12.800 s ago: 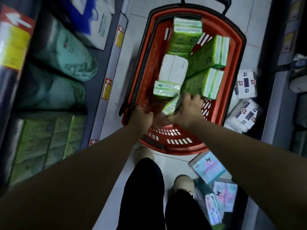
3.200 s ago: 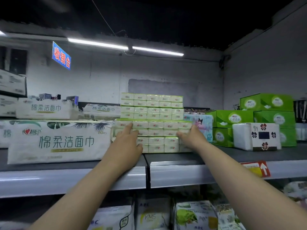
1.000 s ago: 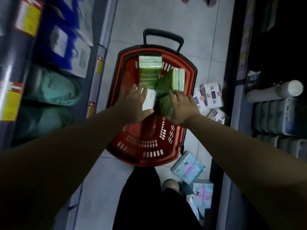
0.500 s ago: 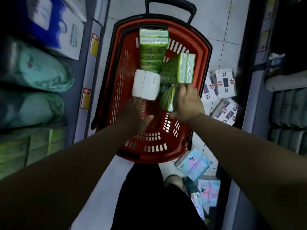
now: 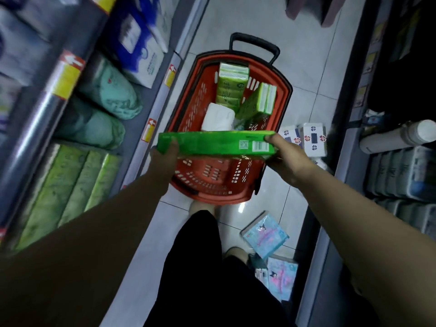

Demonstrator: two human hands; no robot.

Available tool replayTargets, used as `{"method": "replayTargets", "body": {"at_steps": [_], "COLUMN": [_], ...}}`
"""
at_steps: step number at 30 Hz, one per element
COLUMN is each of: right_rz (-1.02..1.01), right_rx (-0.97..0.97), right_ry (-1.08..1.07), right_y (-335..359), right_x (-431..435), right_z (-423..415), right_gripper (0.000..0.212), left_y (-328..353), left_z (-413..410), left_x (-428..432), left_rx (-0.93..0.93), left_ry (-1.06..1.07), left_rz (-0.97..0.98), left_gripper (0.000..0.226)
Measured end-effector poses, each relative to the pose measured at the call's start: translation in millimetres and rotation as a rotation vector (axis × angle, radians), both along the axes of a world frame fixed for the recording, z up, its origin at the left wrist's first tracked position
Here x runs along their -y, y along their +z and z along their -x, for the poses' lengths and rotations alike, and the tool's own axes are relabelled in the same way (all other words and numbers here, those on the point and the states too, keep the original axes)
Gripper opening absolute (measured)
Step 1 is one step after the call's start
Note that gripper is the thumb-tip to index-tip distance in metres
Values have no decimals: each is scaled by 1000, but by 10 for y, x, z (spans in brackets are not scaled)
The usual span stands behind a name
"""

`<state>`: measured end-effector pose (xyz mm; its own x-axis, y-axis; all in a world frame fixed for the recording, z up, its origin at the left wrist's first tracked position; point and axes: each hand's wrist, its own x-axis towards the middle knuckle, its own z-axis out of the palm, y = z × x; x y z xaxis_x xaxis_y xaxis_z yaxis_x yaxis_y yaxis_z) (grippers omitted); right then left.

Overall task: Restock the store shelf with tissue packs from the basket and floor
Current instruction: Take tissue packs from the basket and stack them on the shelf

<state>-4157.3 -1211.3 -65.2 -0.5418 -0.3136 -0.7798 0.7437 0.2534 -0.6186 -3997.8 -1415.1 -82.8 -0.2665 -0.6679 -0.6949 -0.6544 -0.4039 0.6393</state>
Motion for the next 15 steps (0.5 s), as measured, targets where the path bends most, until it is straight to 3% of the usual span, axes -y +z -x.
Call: {"method": "replayTargets", "body": {"at_steps": [3, 6, 8, 10, 13, 15], "right_rz": [98, 102, 103, 76, 54, 61], "right_rx": [38, -33, -108, -163, -188, -217], "right_ry": [180, 326, 330, 291, 193, 122], "right_y": [524, 948, 1287, 1570, 1948, 2220], "right_x": [-102, -96, -38, 25, 114, 183], "right_z": [-159, -279, -423, -537, -719, -843], "right_gripper": [15, 47, 66, 67, 48, 62], "left_y": [540, 987, 1372, 1731, 2237, 2540], "left_z": [-308, -548, -719, -853, -1052, -1207], "left_x": [48, 80, 41, 2, -42, -49], "left_rx": [-96, -210, -275, -252, -208, -245], "left_ry": [198, 313, 380, 381, 334, 307], "left_rz": [-23, -82, -51, 31, 157, 198], "left_gripper": [61, 65, 52, 45, 40, 37]}}
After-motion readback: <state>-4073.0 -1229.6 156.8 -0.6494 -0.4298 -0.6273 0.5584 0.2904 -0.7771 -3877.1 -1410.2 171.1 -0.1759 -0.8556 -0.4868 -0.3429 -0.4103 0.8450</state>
